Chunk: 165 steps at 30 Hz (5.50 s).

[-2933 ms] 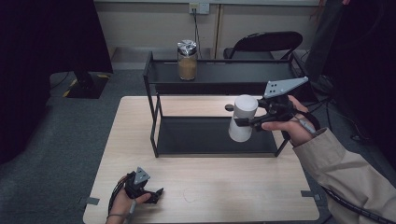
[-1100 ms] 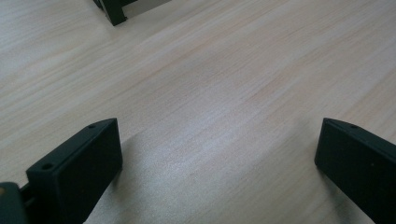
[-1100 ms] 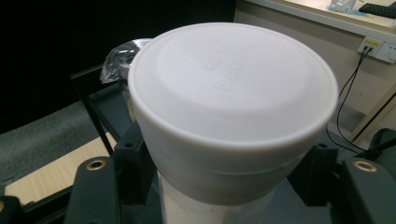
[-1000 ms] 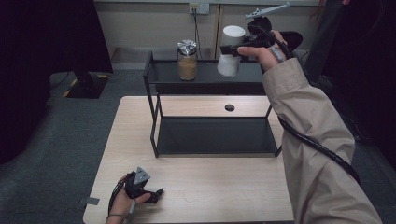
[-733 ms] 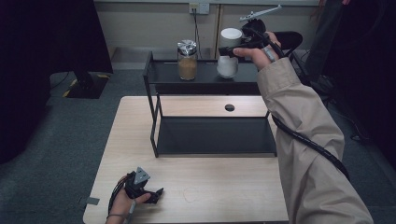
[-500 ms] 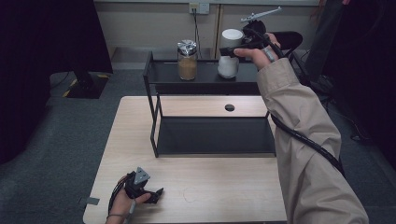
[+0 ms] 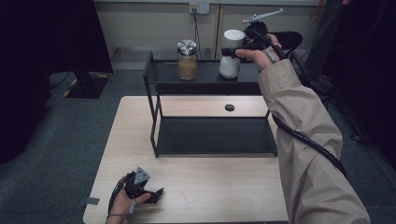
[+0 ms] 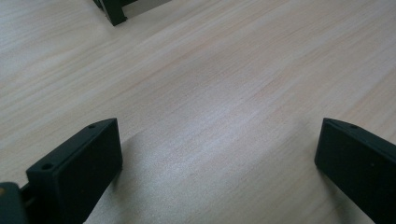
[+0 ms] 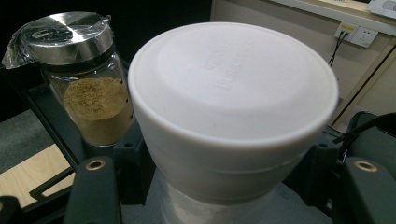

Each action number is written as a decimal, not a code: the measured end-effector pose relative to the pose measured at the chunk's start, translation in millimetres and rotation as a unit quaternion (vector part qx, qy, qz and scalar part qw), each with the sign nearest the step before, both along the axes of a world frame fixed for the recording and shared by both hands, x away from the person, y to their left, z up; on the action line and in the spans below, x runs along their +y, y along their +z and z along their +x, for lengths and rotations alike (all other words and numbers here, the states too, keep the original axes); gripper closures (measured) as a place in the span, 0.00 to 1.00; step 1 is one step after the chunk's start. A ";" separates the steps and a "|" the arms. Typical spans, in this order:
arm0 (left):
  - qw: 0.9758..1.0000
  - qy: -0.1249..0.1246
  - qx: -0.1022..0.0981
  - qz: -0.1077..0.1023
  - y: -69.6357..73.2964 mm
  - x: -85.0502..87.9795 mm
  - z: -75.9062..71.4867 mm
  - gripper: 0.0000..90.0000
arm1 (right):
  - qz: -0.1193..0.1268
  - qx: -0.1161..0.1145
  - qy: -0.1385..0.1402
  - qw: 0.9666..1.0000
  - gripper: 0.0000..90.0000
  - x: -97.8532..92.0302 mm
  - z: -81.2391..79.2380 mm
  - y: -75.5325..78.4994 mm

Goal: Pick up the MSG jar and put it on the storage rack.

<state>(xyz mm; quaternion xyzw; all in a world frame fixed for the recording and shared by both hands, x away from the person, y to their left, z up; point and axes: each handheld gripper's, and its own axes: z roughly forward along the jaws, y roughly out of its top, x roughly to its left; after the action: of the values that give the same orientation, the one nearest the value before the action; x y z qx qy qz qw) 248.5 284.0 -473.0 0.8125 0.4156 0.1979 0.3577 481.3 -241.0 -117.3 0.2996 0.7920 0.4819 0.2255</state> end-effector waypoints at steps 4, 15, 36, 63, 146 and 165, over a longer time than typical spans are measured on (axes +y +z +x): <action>1.000 0.000 0.000 0.000 0.0 0.0 -0.1 0.00 | 0.004 -0.003 -0.004 1.000 0.39 0.4 -1.1 -2.4; 1.000 0.000 0.000 0.000 0.1 0.0 0.0 0.00 | 0.003 -0.008 -0.007 1.000 0.31 0.0 -5.5 -4.7; 1.000 0.003 0.000 -0.001 -0.3 -0.5 -0.7 0.00 | 0.021 -0.035 -0.031 0.999 0.00 -17.1 -27.2 -25.9; 1.000 0.003 0.000 0.000 0.0 -0.6 -0.7 0.00 | 0.051 -0.036 0.039 0.997 0.00 -67.2 -76.2 -77.2; 1.000 0.003 -0.001 0.002 0.1 -1.0 -0.9 0.00 | -0.033 0.059 0.126 0.990 0.00 -103.1 -160.0 -346.1; 1.000 0.003 -0.001 0.002 0.1 -1.1 -1.0 0.00 | -0.068 0.067 0.126 0.987 0.01 -98.9 -157.4 -349.9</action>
<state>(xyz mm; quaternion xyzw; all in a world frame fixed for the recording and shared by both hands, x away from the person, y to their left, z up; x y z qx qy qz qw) 247.5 282.9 -472.9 0.8116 0.4176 0.2007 0.3559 323.9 -339.9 -467.2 0.2125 0.8677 0.4305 0.1292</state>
